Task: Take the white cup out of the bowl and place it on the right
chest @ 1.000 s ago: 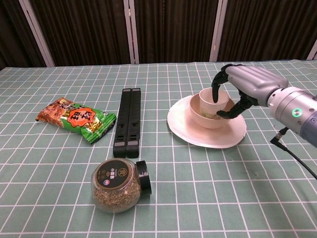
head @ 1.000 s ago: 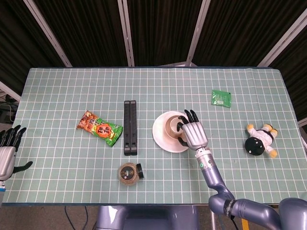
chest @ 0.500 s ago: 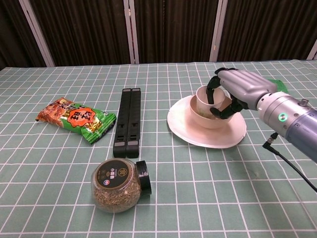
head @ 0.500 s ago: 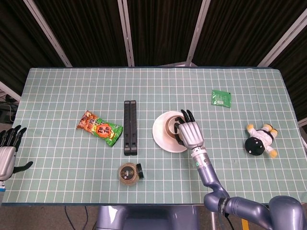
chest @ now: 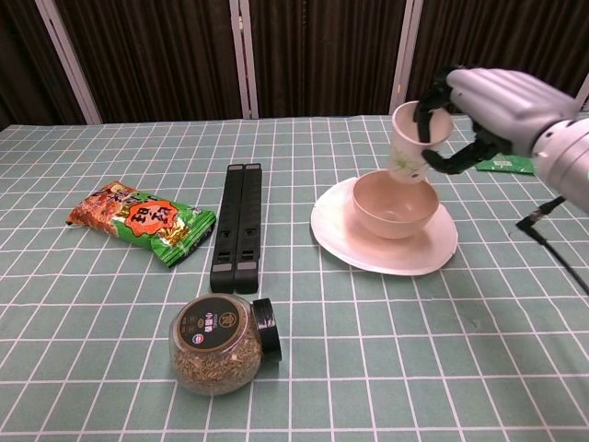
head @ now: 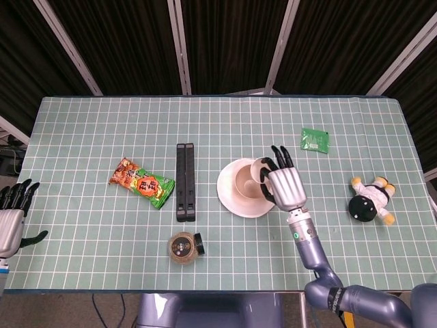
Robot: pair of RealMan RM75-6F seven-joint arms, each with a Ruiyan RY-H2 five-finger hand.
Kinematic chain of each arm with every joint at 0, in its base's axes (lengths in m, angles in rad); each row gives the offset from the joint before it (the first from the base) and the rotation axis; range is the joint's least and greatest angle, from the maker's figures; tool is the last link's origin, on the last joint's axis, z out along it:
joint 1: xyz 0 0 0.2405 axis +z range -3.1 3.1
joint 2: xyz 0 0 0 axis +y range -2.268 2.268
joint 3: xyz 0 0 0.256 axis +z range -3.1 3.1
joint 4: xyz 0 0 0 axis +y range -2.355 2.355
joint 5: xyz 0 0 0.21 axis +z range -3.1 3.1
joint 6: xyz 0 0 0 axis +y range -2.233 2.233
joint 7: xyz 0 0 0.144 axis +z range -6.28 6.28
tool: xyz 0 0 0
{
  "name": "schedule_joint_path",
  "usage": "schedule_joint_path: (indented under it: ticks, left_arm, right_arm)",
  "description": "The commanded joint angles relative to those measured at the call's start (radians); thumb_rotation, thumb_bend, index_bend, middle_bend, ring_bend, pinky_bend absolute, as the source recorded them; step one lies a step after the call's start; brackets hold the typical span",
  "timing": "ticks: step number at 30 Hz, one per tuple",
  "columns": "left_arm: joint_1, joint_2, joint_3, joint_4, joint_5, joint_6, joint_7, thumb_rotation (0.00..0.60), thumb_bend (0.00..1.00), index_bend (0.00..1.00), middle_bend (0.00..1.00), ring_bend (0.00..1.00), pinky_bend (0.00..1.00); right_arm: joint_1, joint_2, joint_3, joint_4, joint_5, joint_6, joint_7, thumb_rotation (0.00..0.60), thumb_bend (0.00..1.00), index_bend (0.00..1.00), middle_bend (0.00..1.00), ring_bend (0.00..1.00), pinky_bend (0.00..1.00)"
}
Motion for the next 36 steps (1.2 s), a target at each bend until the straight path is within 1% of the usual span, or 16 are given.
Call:
schedule_joint_path:
  ticks: [1,6,11,12,15,21,31,33,36]
  left_arm:
    - [0.001,0.000,0.000,-0.002,0.000,0.002,0.001,0.600,0.00,0.00,0.00,0.00,0.00]
    - [-0.001,-0.002,0.000,-0.009,0.004,0.004,0.014,0.600,0.00,0.00,0.00,0.00,0.00]
    - [-0.003,-0.009,0.001,-0.018,0.004,0.005,0.039,0.600,0.00,0.00,0.00,0.00,0.00]
    - [-0.003,-0.011,0.002,-0.020,0.006,0.007,0.045,0.600,0.00,0.00,0.00,0.00,0.00]
    - [-0.002,-0.013,0.004,-0.025,0.009,0.010,0.054,0.600,0.00,0.00,0.00,0.00,0.00]
    - [-0.004,-0.012,0.002,-0.022,0.002,0.006,0.053,0.600,0.00,0.00,0.00,0.00,0.00]
    - [-0.004,-0.010,0.003,-0.019,0.005,0.006,0.046,0.600,0.00,0.00,0.00,0.00,0.00]
    - [-0.004,-0.011,0.003,-0.020,0.006,0.007,0.047,0.600,0.00,0.00,0.00,0.00,0.00]
    - [-0.004,-0.013,0.002,-0.019,0.004,0.008,0.048,0.600,0.00,0.00,0.00,0.00,0.00]
  right_arm:
    - [-0.062,0.089,-0.019,-0.042,0.001,0.045,0.001,0.600,0.37,0.63,0.27,0.00,0.00]
    - [-0.130,0.163,-0.040,-0.026,0.011,0.081,0.064,0.600,0.36,0.63,0.27,0.00,0.00]
    - [-0.177,0.202,-0.071,0.004,0.049,0.053,0.108,0.600,0.36,0.63,0.27,0.00,0.00]
    - [-0.188,0.201,-0.085,0.023,0.072,0.028,0.119,0.600,0.36,0.63,0.27,0.00,0.00]
    - [-0.195,0.186,-0.102,0.063,0.085,-0.007,0.142,0.600,0.36,0.63,0.27,0.00,0.00]
    - [-0.196,0.148,-0.115,0.110,0.082,-0.036,0.167,0.600,0.36,0.63,0.27,0.00,0.00]
    - [-0.195,0.133,-0.115,0.120,0.093,-0.059,0.146,0.600,0.33,0.63,0.27,0.00,0.00]
    - [-0.196,0.134,-0.114,0.119,0.092,-0.060,0.143,0.600,0.32,0.63,0.26,0.00,0.00]
    - [-0.196,0.143,-0.115,0.111,0.097,-0.069,0.135,0.600,0.29,0.63,0.22,0.00,0.00]
